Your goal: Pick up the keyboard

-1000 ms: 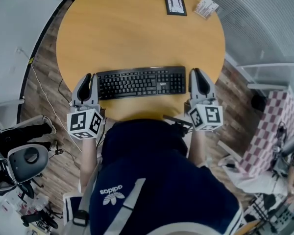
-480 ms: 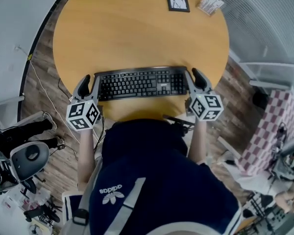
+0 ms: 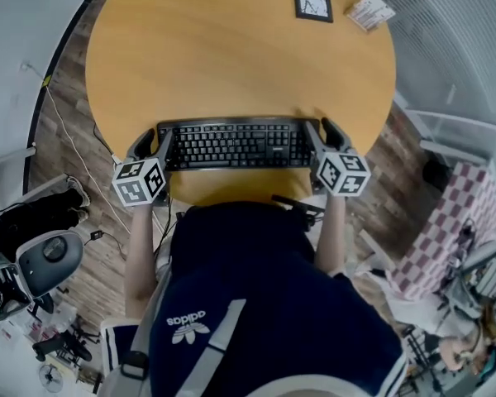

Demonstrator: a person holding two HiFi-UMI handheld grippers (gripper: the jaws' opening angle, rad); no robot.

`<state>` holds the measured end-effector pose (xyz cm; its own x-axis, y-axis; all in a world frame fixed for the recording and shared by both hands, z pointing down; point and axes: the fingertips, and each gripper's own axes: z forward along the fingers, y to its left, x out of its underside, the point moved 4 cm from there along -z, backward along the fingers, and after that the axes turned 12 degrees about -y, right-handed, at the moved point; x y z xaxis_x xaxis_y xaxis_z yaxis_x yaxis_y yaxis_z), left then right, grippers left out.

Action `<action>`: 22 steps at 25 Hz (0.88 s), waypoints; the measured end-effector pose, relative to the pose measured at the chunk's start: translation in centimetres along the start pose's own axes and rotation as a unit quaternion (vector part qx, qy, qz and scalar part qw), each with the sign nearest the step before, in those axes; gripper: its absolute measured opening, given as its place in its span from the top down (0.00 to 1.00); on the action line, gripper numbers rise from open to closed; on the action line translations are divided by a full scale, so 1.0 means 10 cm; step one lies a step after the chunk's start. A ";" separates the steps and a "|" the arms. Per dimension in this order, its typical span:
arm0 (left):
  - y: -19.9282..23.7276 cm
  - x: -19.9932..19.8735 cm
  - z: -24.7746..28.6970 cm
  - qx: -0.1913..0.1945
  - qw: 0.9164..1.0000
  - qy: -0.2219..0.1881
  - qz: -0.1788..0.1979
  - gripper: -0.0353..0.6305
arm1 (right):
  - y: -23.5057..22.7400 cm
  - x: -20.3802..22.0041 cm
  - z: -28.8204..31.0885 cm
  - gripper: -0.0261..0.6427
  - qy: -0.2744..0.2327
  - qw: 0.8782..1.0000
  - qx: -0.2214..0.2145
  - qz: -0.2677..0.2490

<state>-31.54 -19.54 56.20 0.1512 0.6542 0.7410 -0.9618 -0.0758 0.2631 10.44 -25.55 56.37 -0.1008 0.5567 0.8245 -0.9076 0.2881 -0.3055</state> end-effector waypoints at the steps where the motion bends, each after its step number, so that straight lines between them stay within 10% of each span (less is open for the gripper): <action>1: 0.04 0.04 0.02 -0.002 1.000 0.007 -0.011 0.66 | -0.03 0.04 0.02 0.71 0.008 1.000 0.001 0.003; 22: 0.30 0.34 0.27 -0.007 0.994 0.062 -0.095 0.66 | -0.31 0.38 0.07 0.71 0.060 0.994 0.021 0.088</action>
<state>-33.26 -19.56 61.20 0.3026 0.7430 0.5969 -0.9216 0.0683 0.3822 12.59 -24.89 60.85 -0.2131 0.6853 0.6964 -0.8963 0.1466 -0.4184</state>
